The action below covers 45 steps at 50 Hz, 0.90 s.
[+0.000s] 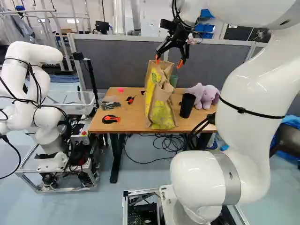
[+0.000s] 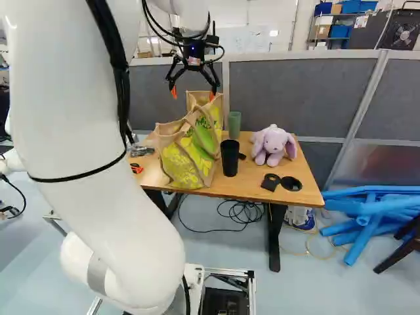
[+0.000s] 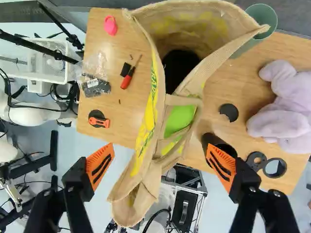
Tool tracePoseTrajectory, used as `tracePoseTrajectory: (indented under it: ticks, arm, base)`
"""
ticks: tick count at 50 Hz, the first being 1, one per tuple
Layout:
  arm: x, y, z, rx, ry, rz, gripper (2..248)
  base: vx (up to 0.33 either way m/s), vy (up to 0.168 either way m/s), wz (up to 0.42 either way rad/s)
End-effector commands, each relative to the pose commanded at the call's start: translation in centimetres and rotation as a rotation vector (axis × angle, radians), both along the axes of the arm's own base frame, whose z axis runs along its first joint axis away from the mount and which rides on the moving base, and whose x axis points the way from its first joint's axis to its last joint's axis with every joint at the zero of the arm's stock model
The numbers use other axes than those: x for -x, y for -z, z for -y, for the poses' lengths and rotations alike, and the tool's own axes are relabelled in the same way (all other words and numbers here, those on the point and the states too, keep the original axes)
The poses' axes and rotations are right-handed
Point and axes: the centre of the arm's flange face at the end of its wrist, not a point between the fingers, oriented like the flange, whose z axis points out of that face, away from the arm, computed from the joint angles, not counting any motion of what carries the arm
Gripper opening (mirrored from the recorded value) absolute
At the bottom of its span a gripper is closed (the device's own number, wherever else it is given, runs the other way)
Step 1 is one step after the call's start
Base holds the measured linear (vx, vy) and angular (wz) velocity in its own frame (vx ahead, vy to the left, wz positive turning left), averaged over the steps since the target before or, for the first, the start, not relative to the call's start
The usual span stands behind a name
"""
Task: Pick up the bag on the ground and place it on the table
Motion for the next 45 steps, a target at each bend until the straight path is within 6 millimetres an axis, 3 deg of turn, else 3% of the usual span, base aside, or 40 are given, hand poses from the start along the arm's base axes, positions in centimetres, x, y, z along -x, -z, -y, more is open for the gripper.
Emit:
tracePoseTrajectory:
  ticks: [45]
  arm:
    - [0.0, 0.0, 0.0, 0.0, 0.0, 0.0, 247]
  base:
    - [-0.143, -0.002, 0.015]
